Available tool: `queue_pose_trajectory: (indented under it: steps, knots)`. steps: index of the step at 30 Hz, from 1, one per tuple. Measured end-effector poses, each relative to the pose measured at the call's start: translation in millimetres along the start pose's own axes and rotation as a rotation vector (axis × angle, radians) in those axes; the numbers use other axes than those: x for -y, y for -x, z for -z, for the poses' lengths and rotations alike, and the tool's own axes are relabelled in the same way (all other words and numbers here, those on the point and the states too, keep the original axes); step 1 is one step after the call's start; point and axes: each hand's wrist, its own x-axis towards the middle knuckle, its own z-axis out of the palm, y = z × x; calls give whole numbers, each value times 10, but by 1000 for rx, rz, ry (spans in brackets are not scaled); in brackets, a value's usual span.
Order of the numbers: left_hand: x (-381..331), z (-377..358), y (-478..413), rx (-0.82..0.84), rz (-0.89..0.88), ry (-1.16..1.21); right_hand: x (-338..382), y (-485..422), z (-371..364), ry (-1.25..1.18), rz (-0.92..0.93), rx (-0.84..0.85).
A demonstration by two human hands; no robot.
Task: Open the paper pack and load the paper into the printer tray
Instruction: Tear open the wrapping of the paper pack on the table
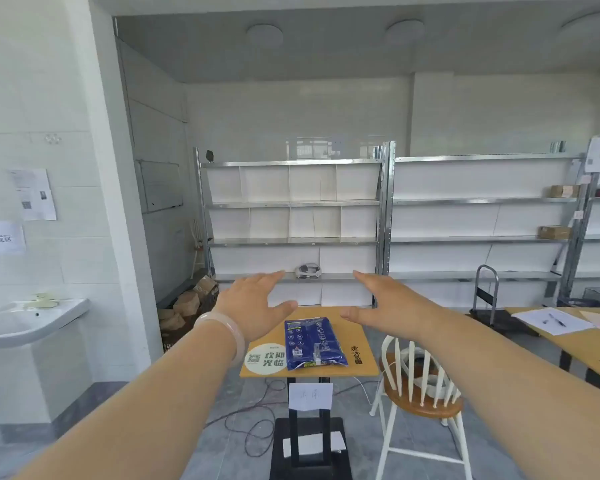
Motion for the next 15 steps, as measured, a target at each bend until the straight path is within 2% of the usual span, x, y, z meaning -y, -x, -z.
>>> queue_pose_trajectory:
  steps: [6, 15]
  knots:
    - [95, -232, -281, 54, 15, -18, -175, -280, -136, -6, -35, 24]
    - [15, -524, -748, 49, 3, -6, -458, -682, -123, -8, -39, -12]
